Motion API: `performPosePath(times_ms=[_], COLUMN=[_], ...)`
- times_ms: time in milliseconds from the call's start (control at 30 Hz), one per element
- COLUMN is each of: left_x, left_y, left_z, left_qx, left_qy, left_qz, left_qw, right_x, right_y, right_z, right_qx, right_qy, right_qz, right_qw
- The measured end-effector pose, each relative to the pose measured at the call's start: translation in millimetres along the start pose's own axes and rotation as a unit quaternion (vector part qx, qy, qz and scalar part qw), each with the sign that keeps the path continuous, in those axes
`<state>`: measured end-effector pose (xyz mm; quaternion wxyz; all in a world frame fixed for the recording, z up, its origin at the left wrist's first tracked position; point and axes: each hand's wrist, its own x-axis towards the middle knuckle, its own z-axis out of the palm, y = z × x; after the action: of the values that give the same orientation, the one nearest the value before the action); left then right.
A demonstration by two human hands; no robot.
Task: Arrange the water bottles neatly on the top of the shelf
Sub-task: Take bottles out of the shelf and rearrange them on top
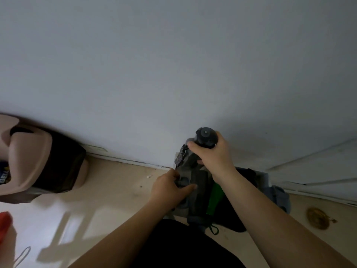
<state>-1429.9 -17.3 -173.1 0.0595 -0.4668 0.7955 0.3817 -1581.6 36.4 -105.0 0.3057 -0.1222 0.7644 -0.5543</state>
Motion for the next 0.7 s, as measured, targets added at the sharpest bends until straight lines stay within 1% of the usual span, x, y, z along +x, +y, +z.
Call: performPosePath(times_ms=[100,233,267,333,433,567,700], left_x=[2,9,11,12,12,10,3], left_y=[1,-1,0,0,2,4,3], left_z=[-6,-8,-9,-11,-13,-12,-6], left_qx=[0.009,0.006,0.005,0.0,0.0,-0.008,-0.01], left_qy=[-0.024,-0.055,-0.067,-0.077,-0.079,-0.072,-0.036], left_qz=[0.01,0.011,0.008,0.002,-0.002,-0.005,-0.004], left_qw=[1.0,0.998,0.998,0.997,0.997,0.997,0.999], right_x=[7,11,11,11,9,11,12], right_y=[-8,-6,-6,-5,-1,6,16], right_z=[8,14,15,13,4,-3,4], right_qx=[0.018,0.028,0.028,0.019,-0.008,0.009,-0.002], right_qy=[0.0,0.034,0.044,0.038,0.034,0.053,0.036], right_qz=[0.03,0.066,0.072,0.068,0.048,0.041,0.028], right_qw=[0.999,0.997,0.996,0.997,0.998,0.998,0.999])
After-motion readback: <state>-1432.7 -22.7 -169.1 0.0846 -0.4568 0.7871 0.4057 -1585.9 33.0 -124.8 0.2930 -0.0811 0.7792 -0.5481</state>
